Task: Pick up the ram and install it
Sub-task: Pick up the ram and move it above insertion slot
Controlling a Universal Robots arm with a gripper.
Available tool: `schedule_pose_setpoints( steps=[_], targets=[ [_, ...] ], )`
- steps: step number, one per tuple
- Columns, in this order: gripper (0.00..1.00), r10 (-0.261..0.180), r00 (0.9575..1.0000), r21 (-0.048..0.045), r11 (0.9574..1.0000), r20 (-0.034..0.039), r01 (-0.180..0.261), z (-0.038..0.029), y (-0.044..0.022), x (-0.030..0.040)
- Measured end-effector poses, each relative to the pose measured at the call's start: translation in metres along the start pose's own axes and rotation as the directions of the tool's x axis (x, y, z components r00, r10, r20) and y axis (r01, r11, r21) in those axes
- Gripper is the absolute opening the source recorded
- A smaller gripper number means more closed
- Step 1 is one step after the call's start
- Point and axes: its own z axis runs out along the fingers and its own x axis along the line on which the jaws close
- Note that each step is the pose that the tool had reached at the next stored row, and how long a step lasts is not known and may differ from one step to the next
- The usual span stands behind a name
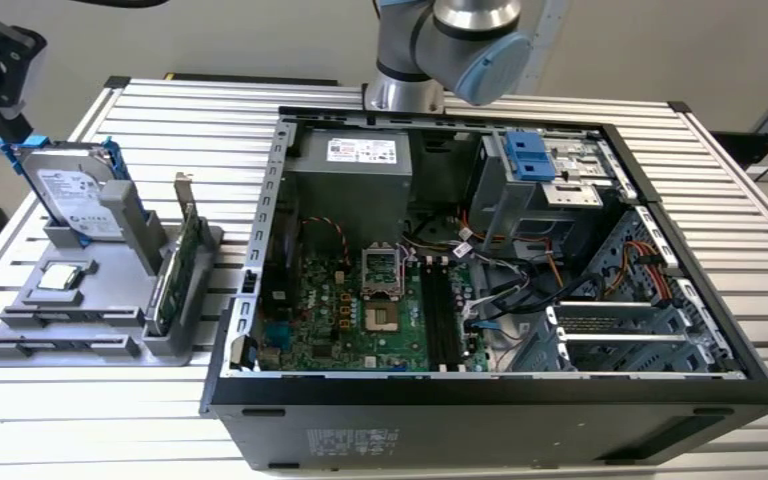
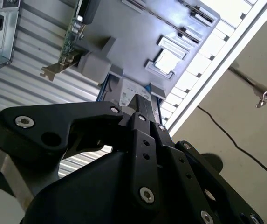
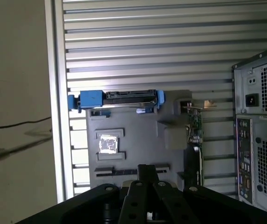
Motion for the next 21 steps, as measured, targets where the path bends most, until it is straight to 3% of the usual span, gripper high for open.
schedule_pose_setpoints(
  steps=[21],
  targets=[
    [0.0,0.0,1.0,0.0,1.0,0.0,0.0,-0.0004,-0.0082,0.0007]
  ],
)
